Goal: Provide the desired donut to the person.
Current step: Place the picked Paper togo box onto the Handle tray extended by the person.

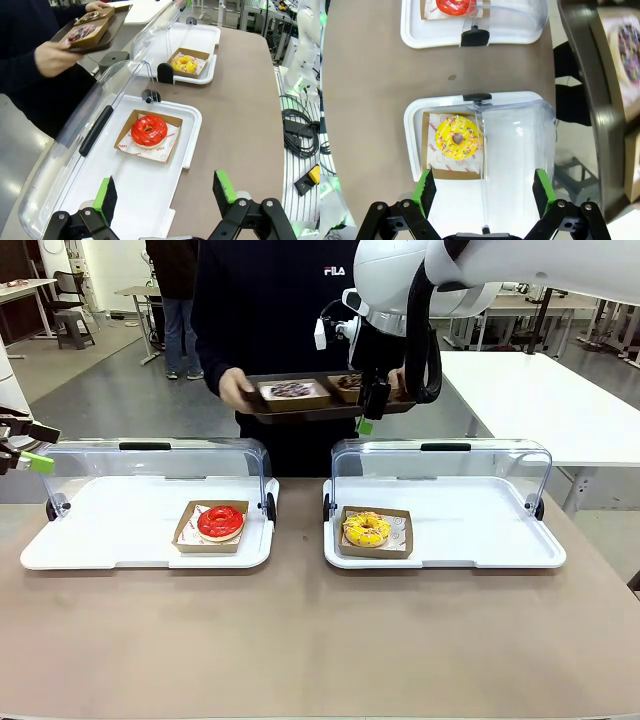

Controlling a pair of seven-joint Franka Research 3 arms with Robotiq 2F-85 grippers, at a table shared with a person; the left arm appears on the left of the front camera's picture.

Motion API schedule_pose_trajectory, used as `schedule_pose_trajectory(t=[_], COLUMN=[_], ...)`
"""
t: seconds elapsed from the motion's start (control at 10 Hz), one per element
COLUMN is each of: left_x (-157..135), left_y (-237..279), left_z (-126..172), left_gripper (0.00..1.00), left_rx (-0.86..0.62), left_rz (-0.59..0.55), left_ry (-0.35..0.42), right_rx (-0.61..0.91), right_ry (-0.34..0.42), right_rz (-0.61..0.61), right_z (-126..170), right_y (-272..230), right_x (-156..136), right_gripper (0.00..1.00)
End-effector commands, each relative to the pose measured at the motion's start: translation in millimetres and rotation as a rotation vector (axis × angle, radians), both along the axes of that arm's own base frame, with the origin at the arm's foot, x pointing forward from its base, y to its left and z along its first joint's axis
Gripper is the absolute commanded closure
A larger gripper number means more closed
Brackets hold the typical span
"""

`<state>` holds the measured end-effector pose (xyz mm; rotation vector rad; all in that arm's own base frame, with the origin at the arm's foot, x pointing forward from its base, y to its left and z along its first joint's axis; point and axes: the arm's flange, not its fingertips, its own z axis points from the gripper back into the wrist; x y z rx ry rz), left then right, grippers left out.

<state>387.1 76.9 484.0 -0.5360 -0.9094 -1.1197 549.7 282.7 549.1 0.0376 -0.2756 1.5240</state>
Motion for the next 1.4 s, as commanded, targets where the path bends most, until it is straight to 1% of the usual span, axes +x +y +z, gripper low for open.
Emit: schedule_pose_trajectory(t=[0.0, 0.1, 0.2, 0.3, 0.4, 0.5, 0.6, 0.7, 0.8, 0.9, 1.1, 1.3], left_x=[-1, -1, -1, -1, -1, -1, -1, -1, -1, -1, -1, -1], left_y=[1, 1, 1, 1, 1, 1, 1, 1, 1, 1, 1, 1], left_z=[0, 0, 0, 0, 0, 0, 0, 0, 0, 0, 0, 0], left_gripper=[0.0, 0.0, 0.0, 0.0, 0.0, 0.0, 0.0, 0.0, 0.0, 0.0, 0.0, 0.0], left_rx=[-0.005, -0.005, -0.005, -0.005, -0.005, -0.005, -0.005, -0.005, -0.005, -0.005, -0.005, -0.005], left_rz=[0.0, 0.0, 0.0, 0.0, 0.0, 0.0, 0.0, 0.0, 0.0, 0.0, 0.0, 0.0], left_ry=[-0.002, -0.002, -0.002, -0.002, -0.002, -0.002, -0.002, -0.002, -0.002, -0.002, -0.002, -0.002], right_rx=[0.0, 0.095, 0.185, 0.266, 0.338, 0.37, 0.405, 0.444, 0.484, 0.557, 0.64, 0.653], right_ry=[0.0, 0.021, 0.012, 0.027, 0.025, -0.005, -0.06, -0.125, -0.161, -0.153, -0.137, -0.122], right_rz=[0.0, 0.017, -0.001, 0.016, 0.039, 0.062, 0.068, 0.035, 0.018, -0.027, -0.077, -0.096], right_z=[0, 28, 49, 55, 56, 51, 44, 34, 22, 11, -3, -3], right_y=[0, -35, -80, -112, -137, -157, -184, -208, -228, -248, -281, -299], right_x=[0, -17, -39, -58, -75, -93, -108, -116, -125, -130, -134, -132], right_gripper=[0.0, 0.0, 0.0, 0.0, 0.0, 0.0, 0.0, 0.0, 0.0, 0.0, 0.0, 0.0])
